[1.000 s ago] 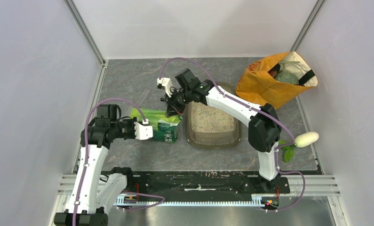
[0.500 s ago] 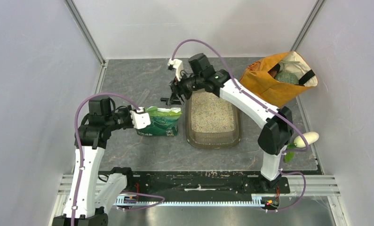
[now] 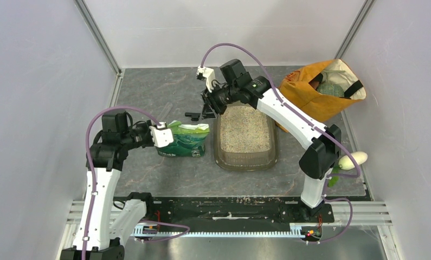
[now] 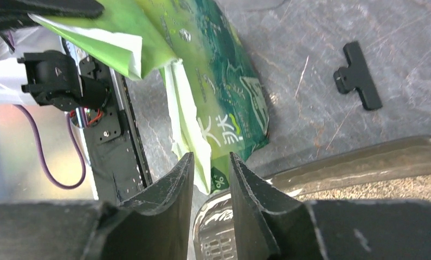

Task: Fill the litter box with clean litter

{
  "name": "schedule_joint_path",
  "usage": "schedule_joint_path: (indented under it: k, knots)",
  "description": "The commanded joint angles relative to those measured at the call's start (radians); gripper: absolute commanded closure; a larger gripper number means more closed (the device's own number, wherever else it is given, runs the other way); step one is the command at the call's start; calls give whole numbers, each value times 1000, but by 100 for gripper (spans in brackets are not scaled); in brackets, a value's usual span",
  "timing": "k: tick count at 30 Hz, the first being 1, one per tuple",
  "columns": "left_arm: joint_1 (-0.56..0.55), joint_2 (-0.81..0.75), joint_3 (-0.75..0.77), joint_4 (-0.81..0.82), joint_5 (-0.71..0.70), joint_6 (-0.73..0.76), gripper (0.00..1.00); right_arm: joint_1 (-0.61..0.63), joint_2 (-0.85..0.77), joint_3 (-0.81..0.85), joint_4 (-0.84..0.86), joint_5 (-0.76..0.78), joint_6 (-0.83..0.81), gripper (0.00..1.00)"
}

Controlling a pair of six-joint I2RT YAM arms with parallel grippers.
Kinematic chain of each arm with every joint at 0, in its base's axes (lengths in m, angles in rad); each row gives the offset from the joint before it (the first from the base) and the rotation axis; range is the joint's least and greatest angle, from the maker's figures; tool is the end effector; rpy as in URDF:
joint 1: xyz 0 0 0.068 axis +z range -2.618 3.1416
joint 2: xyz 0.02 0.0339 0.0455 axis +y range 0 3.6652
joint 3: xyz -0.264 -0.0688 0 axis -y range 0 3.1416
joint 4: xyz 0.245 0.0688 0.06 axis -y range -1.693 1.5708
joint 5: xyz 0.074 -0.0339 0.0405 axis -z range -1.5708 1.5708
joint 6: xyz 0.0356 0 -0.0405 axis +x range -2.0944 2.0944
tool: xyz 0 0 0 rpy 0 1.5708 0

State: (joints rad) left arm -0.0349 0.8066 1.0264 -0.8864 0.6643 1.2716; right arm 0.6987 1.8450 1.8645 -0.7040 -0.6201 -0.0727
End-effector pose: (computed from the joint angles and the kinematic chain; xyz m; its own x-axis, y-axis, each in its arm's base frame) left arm 0.1427 -0.0269 0.3530 0.3068 0.7421 -0.5959 0.7413 0.2063 0.6387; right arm 0.3045 0.2828 0.3673 -0.4198 -0.4299 -0.7994 -0.9011 0.3031 0.3102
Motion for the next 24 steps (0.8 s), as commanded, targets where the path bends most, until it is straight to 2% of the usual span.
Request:
schedule_joint_path:
  k: [1, 8, 15, 20, 24]
  knots:
    - [1, -19, 24, -7, 36, 7, 98, 4, 16, 29, -79, -27, -41, 63]
    - [1, -67, 0, 87, 57, -47, 98, 12, 46, 51, -129, -48, -64, 66]
    - [2, -72, -6, 87, 61, -11, 98, 24, 49, 62, -162, -72, -89, 70]
    - [1, -78, -16, 77, 66, 12, 98, 24, 38, 64, -163, -150, -65, 68]
    - [1, -86, -19, 76, 66, 16, 98, 25, 68, 78, -167, -139, -52, 67]
